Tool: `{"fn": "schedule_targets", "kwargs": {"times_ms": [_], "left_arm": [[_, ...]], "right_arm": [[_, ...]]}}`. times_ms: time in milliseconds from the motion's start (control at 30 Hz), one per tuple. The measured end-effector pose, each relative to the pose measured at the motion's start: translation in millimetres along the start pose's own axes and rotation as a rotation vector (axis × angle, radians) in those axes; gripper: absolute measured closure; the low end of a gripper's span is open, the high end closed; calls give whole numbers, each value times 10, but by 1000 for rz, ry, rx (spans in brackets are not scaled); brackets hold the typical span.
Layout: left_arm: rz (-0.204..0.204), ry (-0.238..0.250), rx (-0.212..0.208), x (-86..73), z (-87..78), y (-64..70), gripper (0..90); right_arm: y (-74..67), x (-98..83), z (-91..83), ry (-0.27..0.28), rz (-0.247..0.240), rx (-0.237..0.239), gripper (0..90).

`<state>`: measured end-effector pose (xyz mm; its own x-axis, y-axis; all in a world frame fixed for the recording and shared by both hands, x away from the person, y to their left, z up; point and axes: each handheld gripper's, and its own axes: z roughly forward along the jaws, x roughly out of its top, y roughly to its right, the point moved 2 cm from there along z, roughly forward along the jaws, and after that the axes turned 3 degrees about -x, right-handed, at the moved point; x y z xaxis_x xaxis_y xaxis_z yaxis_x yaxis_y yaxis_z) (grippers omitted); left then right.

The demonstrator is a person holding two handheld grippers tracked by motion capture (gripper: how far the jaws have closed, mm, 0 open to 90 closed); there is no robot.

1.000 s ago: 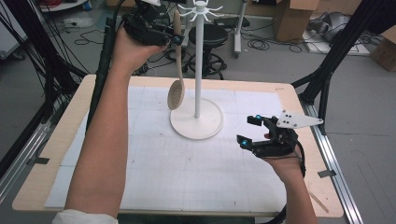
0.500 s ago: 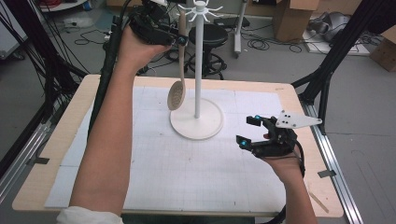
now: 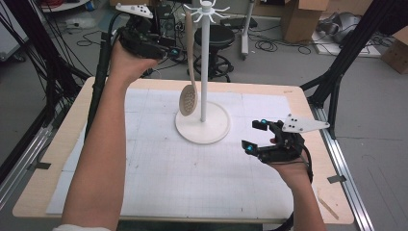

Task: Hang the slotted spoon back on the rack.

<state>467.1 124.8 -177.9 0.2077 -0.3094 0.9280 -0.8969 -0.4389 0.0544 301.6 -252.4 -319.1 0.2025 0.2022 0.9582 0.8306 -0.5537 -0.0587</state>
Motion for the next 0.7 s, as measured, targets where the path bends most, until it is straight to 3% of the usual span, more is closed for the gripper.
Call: {"fn": "schedule_targets", "kwargs": {"times_ms": [300, 400, 533, 700], "left_arm": [[20, 49, -18, -234, -151, 132, 400], [33, 53, -6, -282, -203, 176, 370], [37, 67, -6, -429, -320, 246, 350], [34, 121, -11, -653, -494, 337, 331]], "right_arm": [[2, -2, 13, -3, 1, -2, 194], [7, -2, 10, -1, 0, -7, 194], [3, -5, 16, -5, 1, -6, 194], [2, -6, 33, -6, -2, -2, 194]]}}
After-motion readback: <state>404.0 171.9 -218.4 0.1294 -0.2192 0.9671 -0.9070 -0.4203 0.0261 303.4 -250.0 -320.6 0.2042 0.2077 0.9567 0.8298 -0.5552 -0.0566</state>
